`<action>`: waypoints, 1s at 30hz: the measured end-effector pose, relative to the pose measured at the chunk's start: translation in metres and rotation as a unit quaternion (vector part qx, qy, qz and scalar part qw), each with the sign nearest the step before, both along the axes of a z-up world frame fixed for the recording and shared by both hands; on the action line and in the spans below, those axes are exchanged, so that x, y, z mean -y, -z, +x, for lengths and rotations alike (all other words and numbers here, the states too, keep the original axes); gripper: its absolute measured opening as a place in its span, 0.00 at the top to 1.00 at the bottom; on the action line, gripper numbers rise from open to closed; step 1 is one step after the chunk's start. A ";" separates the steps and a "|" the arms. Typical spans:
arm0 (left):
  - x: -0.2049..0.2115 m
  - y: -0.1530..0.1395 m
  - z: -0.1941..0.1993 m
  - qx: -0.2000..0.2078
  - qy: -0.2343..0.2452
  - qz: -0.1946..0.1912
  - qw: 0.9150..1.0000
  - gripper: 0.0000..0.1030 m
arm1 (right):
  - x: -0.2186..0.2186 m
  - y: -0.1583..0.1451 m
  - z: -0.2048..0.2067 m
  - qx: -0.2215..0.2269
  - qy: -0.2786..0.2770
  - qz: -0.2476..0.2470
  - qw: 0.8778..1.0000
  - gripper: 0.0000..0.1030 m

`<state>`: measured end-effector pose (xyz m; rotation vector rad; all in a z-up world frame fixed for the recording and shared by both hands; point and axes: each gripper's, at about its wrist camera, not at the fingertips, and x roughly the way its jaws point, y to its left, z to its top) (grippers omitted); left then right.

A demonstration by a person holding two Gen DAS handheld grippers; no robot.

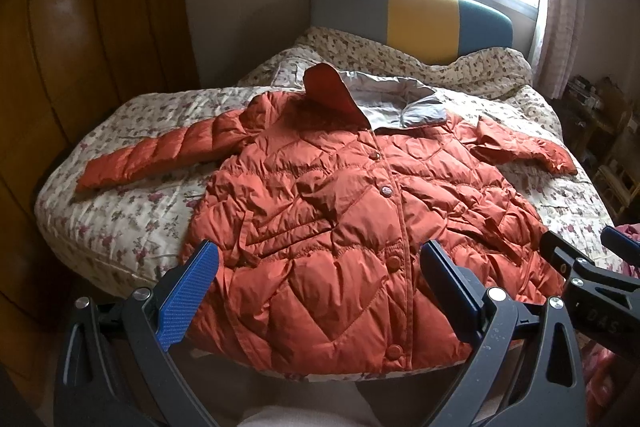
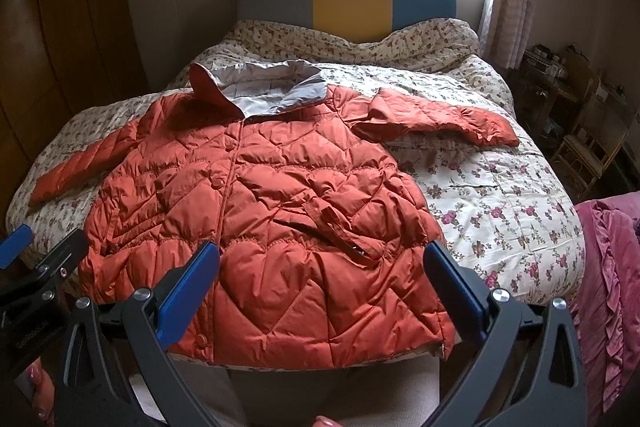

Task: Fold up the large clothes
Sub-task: 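Grasp the jacket's front edges with the left and right grippers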

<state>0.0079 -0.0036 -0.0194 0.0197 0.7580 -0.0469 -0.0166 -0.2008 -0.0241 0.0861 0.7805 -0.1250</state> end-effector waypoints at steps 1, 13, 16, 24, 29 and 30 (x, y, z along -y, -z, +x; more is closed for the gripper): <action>-0.001 0.002 0.001 -0.005 0.006 -0.005 1.000 0.03 | 0.000 0.001 0.000 0.000 -0.001 -0.001 1.000 0.02; -0.031 0.041 0.054 -0.098 0.024 -0.192 0.976 0.03 | 0.008 0.023 0.042 0.017 -0.042 0.011 0.999 0.02; -0.027 0.047 0.072 -0.099 0.029 -0.155 0.983 0.03 | 0.014 0.028 0.056 0.021 -0.043 0.014 0.999 0.02; -0.024 0.051 0.120 -0.053 0.042 -0.115 0.991 0.03 | 0.039 0.059 0.110 -0.015 -0.049 0.049 0.997 0.02; -0.023 0.054 0.171 -0.057 0.027 -0.121 0.991 0.03 | 0.049 0.078 0.148 -0.035 -0.058 0.058 0.996 0.02; -0.022 0.053 0.178 -0.053 0.027 -0.124 0.990 0.03 | 0.051 0.080 0.155 -0.040 -0.057 0.053 0.996 0.02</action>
